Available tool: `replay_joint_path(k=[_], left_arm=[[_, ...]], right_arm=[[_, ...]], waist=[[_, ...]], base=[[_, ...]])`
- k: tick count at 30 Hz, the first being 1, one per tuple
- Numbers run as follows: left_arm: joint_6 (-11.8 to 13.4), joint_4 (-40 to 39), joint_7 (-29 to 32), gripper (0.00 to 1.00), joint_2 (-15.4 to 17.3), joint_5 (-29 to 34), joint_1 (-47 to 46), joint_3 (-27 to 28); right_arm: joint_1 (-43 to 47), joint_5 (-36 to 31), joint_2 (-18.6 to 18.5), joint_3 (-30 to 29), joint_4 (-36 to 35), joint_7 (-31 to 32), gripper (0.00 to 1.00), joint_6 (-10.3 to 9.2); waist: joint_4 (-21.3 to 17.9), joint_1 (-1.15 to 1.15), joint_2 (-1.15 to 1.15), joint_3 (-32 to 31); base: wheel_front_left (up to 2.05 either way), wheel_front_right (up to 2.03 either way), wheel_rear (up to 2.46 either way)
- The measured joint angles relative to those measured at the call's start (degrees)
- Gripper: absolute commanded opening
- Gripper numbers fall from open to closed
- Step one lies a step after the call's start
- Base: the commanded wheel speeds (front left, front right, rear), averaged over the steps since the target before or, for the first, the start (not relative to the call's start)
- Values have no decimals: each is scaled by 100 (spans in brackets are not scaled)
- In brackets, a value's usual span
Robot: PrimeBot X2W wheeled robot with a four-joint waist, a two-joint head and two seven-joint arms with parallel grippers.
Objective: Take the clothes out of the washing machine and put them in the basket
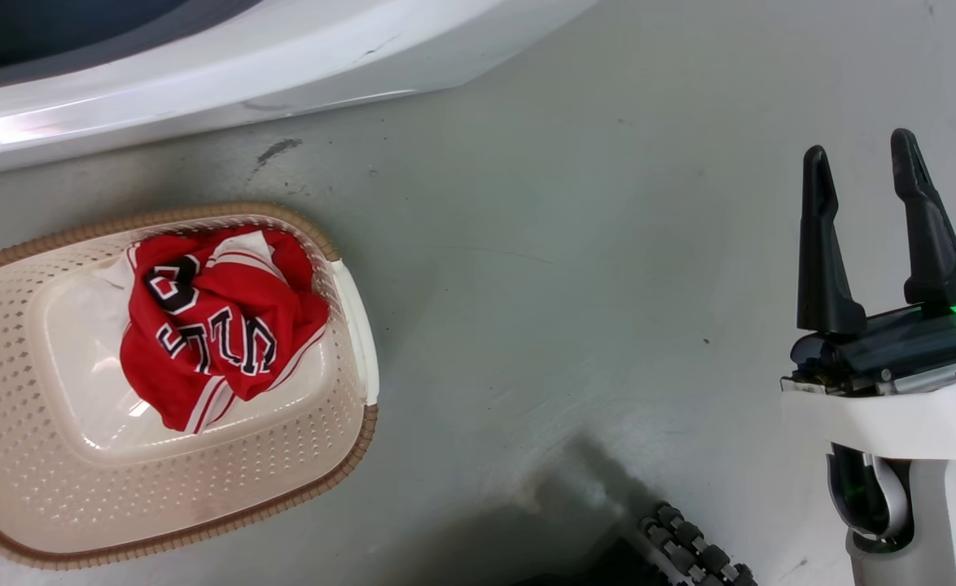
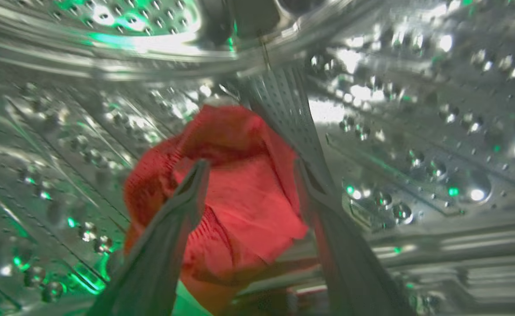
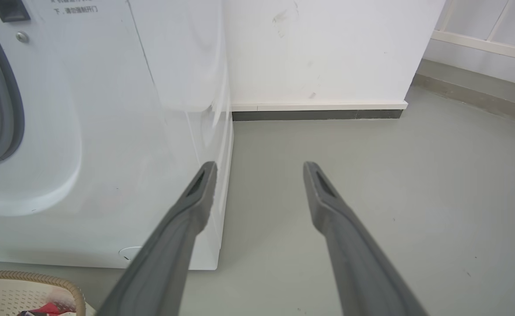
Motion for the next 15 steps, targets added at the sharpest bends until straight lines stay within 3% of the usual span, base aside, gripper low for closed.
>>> replay_joint_path(k=[7,15], left_arm=[[-27,48,443,100,136,-44,16,-110],[-20,66,488,100,205,-45,141,-209]], right_arm=[[9,77,-1,53,-2,0,100,0],[7,126,-1,43,-18,0,100,0]], waist=[[-154,0,0,71],[-270,0,0,203]], base=[[0,0,0],[0,0,0]])
